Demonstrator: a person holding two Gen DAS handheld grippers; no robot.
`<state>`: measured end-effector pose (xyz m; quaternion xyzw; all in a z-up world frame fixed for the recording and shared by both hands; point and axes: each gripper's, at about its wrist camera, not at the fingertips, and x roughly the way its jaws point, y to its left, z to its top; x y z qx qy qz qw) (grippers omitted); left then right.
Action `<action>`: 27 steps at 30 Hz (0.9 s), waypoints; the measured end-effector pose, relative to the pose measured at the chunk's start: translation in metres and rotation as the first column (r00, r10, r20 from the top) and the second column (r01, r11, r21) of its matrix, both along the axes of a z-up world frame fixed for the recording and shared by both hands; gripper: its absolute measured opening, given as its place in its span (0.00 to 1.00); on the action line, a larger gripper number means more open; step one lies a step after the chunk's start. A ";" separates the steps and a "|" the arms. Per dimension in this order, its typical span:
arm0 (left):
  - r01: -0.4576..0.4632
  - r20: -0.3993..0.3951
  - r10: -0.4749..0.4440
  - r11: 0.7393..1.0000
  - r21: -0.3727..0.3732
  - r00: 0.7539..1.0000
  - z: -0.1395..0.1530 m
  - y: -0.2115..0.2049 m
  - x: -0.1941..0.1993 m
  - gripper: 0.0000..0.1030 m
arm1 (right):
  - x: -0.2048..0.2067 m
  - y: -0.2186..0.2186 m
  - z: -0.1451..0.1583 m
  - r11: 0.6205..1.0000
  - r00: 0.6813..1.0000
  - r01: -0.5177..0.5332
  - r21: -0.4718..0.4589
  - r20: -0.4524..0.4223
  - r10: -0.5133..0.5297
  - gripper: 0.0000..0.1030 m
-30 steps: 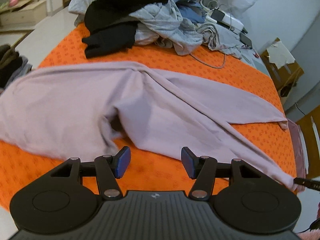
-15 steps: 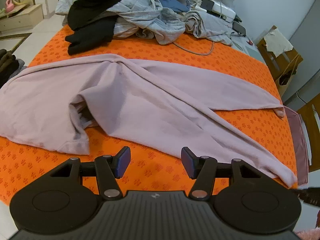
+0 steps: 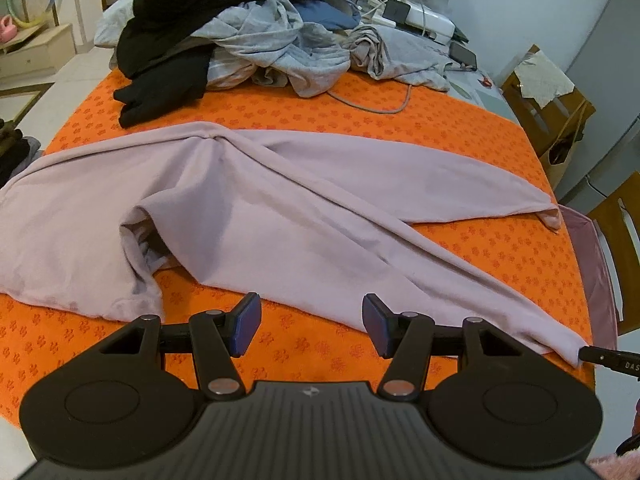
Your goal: Fold clothes
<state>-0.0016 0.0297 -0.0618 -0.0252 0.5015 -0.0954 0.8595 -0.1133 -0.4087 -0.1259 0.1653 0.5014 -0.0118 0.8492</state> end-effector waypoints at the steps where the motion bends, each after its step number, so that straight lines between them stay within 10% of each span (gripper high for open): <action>1: -0.009 0.002 0.009 1.000 0.003 1.000 0.000 0.001 -0.001 0.60 | 0.003 0.001 0.003 1.000 1.000 -0.015 -0.007 0.011 0.015 0.05; 18: -0.171 0.055 0.171 0.985 -0.001 0.984 0.005 0.005 -0.029 0.60 | 0.125 -0.018 0.109 0.930 0.926 -0.265 -0.256 0.200 0.319 0.04; 27: -0.276 0.089 0.276 0.961 -0.008 0.957 0.012 0.000 -0.029 0.61 | 0.229 -0.024 0.085 0.896 0.917 -0.359 -0.262 0.080 0.391 0.05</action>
